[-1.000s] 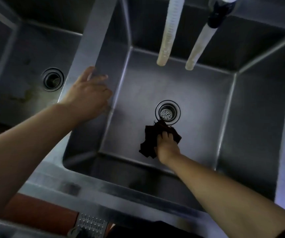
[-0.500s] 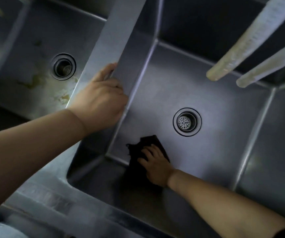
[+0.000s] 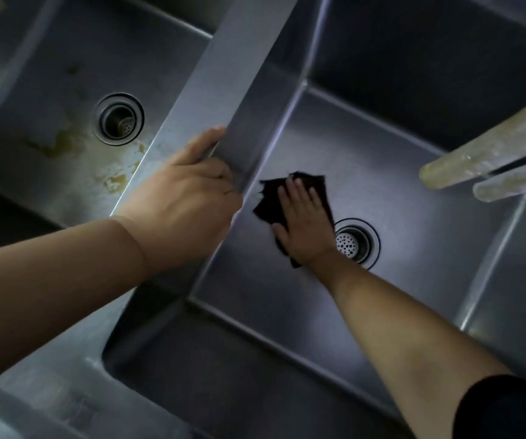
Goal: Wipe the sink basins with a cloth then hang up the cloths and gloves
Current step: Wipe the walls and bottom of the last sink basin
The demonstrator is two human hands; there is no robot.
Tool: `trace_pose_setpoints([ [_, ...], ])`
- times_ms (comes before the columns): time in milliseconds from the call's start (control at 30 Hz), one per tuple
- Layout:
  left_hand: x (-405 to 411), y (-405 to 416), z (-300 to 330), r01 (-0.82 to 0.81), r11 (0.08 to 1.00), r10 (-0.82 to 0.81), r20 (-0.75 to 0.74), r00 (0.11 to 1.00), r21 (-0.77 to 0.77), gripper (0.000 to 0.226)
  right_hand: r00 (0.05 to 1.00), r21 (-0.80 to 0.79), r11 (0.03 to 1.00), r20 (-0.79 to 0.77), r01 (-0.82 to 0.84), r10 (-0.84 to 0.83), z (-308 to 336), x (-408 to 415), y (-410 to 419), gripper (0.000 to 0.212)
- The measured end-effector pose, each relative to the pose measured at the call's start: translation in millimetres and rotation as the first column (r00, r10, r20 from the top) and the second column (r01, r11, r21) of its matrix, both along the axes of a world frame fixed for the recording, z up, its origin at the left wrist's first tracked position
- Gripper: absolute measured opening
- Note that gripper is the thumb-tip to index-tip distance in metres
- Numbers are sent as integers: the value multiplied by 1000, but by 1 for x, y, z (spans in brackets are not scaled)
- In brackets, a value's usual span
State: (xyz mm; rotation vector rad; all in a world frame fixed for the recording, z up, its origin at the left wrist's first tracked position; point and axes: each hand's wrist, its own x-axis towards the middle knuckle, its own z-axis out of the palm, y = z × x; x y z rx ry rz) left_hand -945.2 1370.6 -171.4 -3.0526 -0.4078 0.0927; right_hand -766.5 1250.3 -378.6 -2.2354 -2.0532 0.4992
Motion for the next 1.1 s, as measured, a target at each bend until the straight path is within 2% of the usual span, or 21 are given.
trace_pose_setpoints([
  [133,1,-1,1,-4,1000,4,-8,1000,11,19,984,-21,987,86,157,-155,0,79,7,69],
  [267,0,1,0,-19,1000,19,1,1000,-17,21,924,-36,938,187,346,-333,1,137,5,71],
  [367,0,1,0,-30,999,30,8,1000,-35,20,871,2,889,202,458,-449,2,137,21,71],
  [467,0,1,-1,-35,999,35,3,999,-38,19,746,21,762,188,647,-639,3,109,56,75],
  [533,-1,1,-1,-38,999,38,1,999,-36,19,720,3,732,177,681,-671,4,91,78,77],
  [600,-1,1,0,-43,998,43,-4,999,-39,19,789,-4,800,165,600,-591,5,74,94,76],
  [700,1,0,1,-50,998,50,-6,999,-35,23,911,-10,925,181,379,-371,1,43,97,75],
  [833,0,0,3,-55,998,54,-22,998,-27,23,987,-4,992,107,125,-124,1,-1,52,76],
  [967,2,0,4,-55,998,54,-45,998,-36,21,987,-27,986,-5,-163,163,3,-51,-14,82],
  [1033,1,0,3,-62,997,60,-48,997,-38,22,963,-27,970,-129,-240,235,3,-62,-30,80],
  [1100,1,0,2,-62,997,60,-42,997,-43,21,935,-20,950,-186,-312,303,4,-54,-27,72],
])
